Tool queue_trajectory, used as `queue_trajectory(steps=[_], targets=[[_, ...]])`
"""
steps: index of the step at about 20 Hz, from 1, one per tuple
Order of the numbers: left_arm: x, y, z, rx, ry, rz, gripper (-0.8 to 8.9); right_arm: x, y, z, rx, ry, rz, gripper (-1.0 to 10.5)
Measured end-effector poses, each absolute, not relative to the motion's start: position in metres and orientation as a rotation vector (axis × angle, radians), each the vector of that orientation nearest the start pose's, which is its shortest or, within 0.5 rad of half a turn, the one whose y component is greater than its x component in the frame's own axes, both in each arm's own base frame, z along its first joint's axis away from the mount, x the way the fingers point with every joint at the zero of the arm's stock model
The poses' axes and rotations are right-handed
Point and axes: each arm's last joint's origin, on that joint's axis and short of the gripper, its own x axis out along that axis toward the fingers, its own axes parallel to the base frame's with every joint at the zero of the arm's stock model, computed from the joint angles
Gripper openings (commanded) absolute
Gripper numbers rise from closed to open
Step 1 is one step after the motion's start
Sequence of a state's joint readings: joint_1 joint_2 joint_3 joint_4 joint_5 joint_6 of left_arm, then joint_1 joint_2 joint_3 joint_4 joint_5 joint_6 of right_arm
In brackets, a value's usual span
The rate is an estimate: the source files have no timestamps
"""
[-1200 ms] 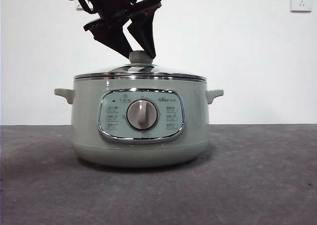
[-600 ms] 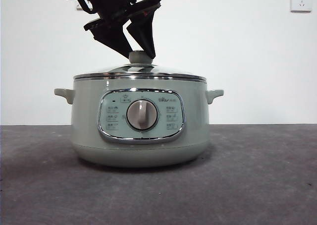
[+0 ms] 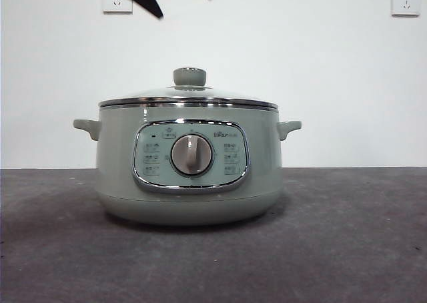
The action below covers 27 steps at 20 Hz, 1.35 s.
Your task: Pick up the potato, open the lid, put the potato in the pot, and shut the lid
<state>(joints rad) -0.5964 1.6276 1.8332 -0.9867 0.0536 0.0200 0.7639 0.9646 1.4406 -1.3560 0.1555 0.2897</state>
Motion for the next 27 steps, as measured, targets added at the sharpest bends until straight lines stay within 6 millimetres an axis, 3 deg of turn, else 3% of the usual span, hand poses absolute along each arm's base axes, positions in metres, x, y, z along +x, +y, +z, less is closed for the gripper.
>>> queue_trajectory(steps=[6,7,9,14,20,27], targets=[[0.233,-0.181,0.417,0.328,0.920,-0.678,5.91,0.093,0.083,0.411,-0.112,0.883,0.429,6.2],[0.227,-0.179,0.419,0.335,0.936,-0.682,5.31,0.095,0.085,0.410,-0.116,0.889,0.425,5.5],[0.219,-0.177,0.422,0.346,0.946,-0.690,-0.01,0.099,0.088,0.408,-0.130,0.902,0.411,-0.2],[0.198,-0.170,0.436,0.346,0.891,-0.735,-0.09,0.104,0.093,0.405,-0.142,0.918,0.405,-0.1],[0.156,-0.143,0.467,0.301,0.755,-0.808,-0.03,0.104,0.093,0.405,-0.150,0.912,0.391,0.0],[0.159,-0.138,0.468,0.292,0.754,-0.781,-0.03,0.107,0.092,0.405,-0.179,0.884,0.323,0.0]])
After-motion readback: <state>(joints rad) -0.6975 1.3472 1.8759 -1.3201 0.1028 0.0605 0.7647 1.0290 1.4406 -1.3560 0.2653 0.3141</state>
